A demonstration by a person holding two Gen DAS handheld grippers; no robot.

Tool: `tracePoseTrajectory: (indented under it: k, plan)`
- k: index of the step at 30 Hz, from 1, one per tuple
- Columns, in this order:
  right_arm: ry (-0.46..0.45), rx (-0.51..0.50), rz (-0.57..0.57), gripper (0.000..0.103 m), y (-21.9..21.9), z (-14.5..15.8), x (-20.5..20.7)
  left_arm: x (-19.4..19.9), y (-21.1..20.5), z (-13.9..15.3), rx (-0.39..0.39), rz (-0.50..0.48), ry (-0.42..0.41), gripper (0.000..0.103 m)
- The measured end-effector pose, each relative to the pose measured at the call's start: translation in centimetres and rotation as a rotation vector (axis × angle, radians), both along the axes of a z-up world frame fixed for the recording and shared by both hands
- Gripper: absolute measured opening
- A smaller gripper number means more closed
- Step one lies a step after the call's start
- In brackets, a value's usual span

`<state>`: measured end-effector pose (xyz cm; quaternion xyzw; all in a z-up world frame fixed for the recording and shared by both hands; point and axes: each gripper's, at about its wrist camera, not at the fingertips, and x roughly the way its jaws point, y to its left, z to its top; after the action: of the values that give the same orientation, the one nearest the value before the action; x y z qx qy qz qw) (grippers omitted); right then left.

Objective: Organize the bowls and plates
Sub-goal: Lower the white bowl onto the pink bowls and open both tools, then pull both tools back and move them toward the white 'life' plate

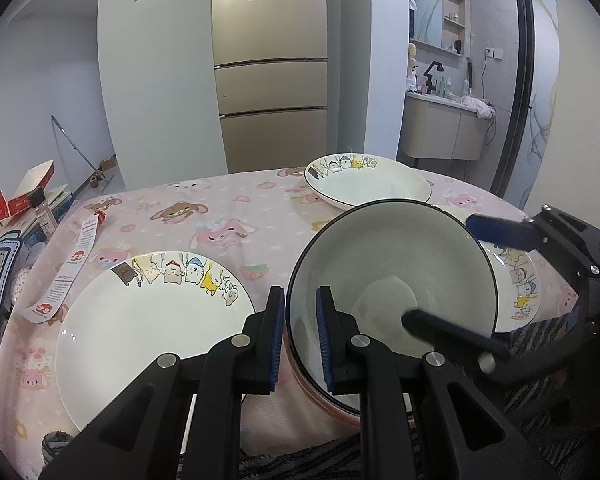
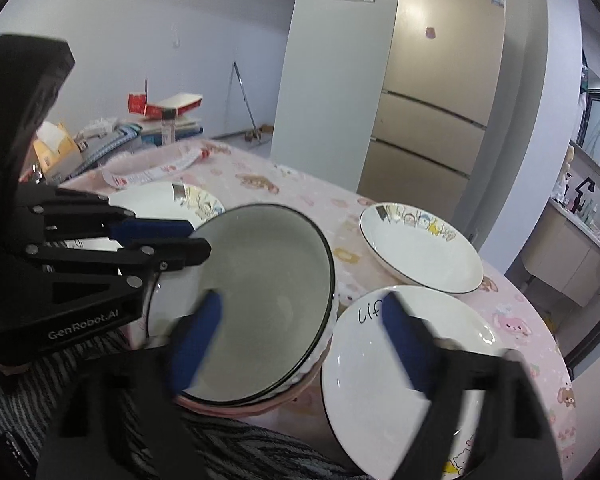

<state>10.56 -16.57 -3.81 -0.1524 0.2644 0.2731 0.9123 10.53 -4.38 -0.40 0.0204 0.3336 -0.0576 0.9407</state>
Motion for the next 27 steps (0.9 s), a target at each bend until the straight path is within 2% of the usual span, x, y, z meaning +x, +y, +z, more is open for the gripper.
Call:
tracePoseTrajectory:
  k: [2, 4, 5, 7, 10, 13, 14, 15, 17, 20, 25, 27]
  plan:
    - [0.005, 0.011, -0.006, 0.086, -0.2, 0.1, 0.2, 0.0, 0.3, 0.2, -0.019, 0.001, 0.001, 0.018]
    - [0.001, 0.030, -0.016, 0.094, -0.5, 0.2, 0.3, 0.1, 0.7, 0.2, -0.042, 0.001, 0.005, 0.018]
    - [-0.002, 0.045, -0.025, 0.102, -0.7, 0.4, 0.4, 0.2, 0.9, 0.2, -0.055, 0.010, 0.012, 0.018]
    - [-0.006, 0.067, -0.047, 0.103, -1.1, 0.6, 0.7, 0.4, 1.4, 0.1, -0.077, 0.034, 0.022, 0.018]
    - [0.018, 0.106, -0.079, 0.103, -1.9, 0.5, 1.4, 0.8, 2.5, -0.1, -0.163, 0.036, 0.052, 0.020]
    - [0.048, 0.156, -0.127, 0.103, -2.9, 0.4, 2.4, 1.0, 3.0, -0.2, -0.175, 0.058, 0.054, 0.035]
    - [0.059, 0.176, -0.143, 0.103, -3.3, 0.3, 2.7, 1.0, 3.0, -0.1, -0.178, 0.062, 0.045, 0.047]
    - [0.069, 0.214, -0.158, 0.103, -4.0, 0.4, 3.1, 1.0, 3.1, -0.1, -0.187, 0.060, 0.038, 0.065]
    - [0.090, 0.293, -0.178, 0.103, -5.2, 0.6, 3.8, 0.8, 3.3, 0.2, -0.218, 0.052, 0.016, 0.080]
    - [0.159, 0.363, -0.200, 0.103, -6.1, 0.1, 5.6, 0.7, 3.4, 0.4, -0.234, 0.047, 0.001, 0.080]
    - [0.245, 0.326, -0.217, 0.103, -5.4, -1.5, 6.9, 1.0, 3.2, 0.2, -0.226, 0.039, 0.039, 0.085]
    - [0.236, 0.337, -0.213, 0.103, -5.7, -1.4, 6.6, 1.1, 2.9, 0.1, -0.195, 0.053, 0.053, 0.092]
